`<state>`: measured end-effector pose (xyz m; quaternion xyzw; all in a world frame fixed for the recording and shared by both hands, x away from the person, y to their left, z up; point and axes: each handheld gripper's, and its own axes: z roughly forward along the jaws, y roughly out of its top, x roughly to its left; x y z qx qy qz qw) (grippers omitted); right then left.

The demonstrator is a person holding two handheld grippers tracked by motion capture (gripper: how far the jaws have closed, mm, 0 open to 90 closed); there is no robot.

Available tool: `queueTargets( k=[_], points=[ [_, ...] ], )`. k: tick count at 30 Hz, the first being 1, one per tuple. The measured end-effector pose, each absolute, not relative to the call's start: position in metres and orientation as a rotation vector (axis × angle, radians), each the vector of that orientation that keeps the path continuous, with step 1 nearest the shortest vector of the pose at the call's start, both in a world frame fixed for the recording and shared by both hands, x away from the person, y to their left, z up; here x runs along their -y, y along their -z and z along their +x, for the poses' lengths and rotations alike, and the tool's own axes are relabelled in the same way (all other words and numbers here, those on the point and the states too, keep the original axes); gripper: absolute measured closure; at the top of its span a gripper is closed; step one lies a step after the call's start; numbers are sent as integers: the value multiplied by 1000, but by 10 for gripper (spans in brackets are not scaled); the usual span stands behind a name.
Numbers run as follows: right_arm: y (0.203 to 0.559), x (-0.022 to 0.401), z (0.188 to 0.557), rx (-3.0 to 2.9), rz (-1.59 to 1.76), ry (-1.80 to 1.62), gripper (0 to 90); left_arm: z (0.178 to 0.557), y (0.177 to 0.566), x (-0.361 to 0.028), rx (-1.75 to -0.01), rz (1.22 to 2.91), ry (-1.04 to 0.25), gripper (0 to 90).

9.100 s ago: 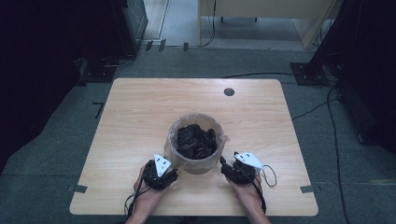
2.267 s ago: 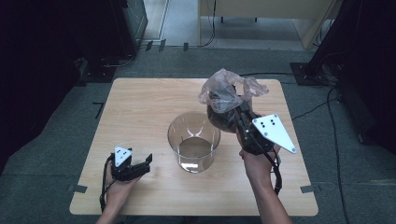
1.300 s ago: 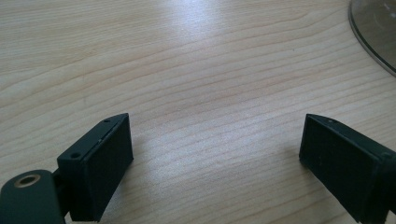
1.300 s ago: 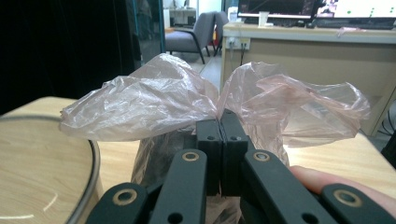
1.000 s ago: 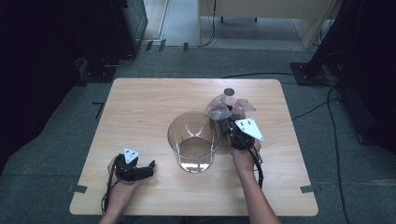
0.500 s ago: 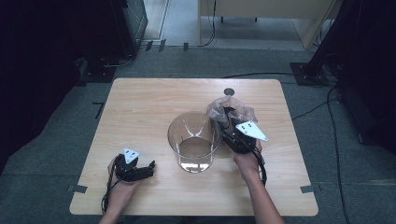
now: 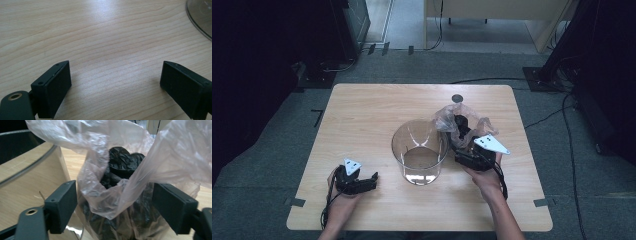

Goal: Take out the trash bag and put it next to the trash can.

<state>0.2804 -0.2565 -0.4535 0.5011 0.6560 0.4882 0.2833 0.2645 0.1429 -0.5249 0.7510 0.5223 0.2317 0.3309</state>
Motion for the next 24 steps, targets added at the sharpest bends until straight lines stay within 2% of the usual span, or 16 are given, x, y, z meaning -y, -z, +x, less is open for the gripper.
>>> queueTargets(
  k=[5, 24],
  points=[
    [455, 262, 274, -1783, 1365, -1281, 154, 264, 525, -143, -1367, 1963, -605, 92],
    [464, 282, 246, -1814, 1331, -1226, 150, 264, 525, -143, -1368, 1962, -607, 92]
  ],
)
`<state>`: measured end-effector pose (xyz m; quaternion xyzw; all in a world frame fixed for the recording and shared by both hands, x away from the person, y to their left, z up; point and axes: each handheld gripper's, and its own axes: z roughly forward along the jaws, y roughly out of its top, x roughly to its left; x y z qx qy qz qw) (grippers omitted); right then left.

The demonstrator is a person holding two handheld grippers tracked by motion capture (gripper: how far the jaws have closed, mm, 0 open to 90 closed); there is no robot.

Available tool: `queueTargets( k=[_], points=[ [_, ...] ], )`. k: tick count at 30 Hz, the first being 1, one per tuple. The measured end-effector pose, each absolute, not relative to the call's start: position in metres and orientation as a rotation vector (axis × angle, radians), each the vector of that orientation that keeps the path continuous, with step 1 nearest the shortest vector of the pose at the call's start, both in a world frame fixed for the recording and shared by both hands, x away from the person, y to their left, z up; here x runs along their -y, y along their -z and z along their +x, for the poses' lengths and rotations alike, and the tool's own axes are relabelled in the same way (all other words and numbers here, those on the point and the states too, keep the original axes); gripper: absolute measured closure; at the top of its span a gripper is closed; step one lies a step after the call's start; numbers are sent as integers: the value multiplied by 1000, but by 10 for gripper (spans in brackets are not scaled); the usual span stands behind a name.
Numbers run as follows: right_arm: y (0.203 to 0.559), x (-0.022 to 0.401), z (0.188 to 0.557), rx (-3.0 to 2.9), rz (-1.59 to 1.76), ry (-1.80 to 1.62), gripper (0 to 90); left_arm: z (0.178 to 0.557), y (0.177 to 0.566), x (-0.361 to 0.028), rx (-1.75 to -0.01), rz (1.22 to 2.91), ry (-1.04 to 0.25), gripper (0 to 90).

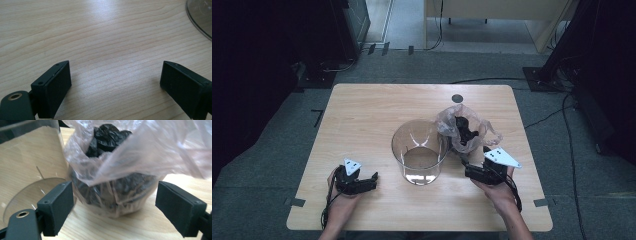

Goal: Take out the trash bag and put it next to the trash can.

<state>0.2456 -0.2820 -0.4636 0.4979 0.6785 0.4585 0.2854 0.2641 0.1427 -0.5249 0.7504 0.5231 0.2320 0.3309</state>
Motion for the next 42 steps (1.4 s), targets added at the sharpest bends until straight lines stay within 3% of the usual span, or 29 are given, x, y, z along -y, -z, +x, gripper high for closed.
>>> queueTargets(
  k=[42],
  points=[
    [517, 379, 206, -1746, 1573, -910, 154, 264, 525, -143, -1369, 1964, -607, 92]
  ],
)
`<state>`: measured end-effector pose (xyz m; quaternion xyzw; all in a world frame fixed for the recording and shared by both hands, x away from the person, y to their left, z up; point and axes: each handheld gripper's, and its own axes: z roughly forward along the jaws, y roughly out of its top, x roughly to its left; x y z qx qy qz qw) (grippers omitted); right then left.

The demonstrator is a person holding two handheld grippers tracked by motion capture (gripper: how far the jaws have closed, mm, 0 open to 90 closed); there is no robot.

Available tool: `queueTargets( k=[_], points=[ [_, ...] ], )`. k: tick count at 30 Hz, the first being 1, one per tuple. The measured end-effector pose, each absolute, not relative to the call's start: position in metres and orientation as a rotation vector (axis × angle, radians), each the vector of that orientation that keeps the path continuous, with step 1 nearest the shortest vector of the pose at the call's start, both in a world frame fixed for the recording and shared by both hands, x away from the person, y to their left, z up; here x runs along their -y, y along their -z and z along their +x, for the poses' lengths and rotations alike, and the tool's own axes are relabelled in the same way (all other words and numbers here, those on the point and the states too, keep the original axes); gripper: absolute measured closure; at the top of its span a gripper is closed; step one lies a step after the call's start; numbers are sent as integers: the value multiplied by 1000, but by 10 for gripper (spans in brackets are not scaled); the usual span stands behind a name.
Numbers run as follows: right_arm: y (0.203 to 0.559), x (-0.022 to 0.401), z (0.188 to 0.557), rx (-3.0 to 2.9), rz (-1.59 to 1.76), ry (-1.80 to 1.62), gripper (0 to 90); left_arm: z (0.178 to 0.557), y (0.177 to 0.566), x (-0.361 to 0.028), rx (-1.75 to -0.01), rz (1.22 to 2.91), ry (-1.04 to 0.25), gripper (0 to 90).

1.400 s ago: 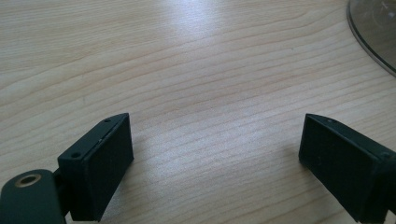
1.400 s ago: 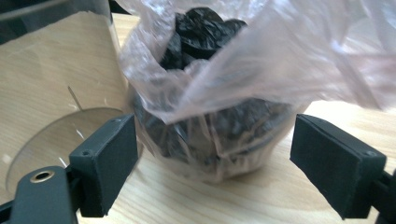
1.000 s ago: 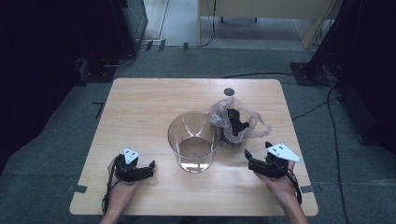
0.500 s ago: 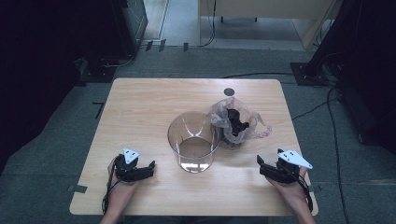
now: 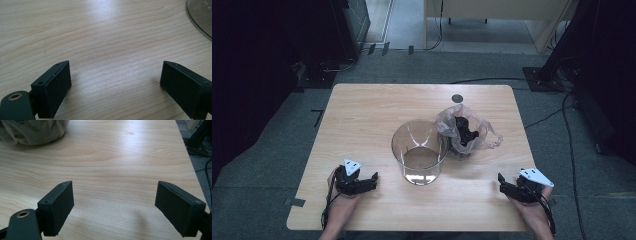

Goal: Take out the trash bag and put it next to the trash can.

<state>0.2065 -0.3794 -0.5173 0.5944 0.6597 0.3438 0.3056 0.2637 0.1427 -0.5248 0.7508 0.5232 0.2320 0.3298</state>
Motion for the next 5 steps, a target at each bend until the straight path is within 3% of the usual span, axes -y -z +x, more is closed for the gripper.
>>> queueTargets(
  k=[5],
  points=[
    [512, 384, 202, -1692, 1606, -952, 154, 264, 525, -143, -1367, 1965, -606, 92]
  ],
)
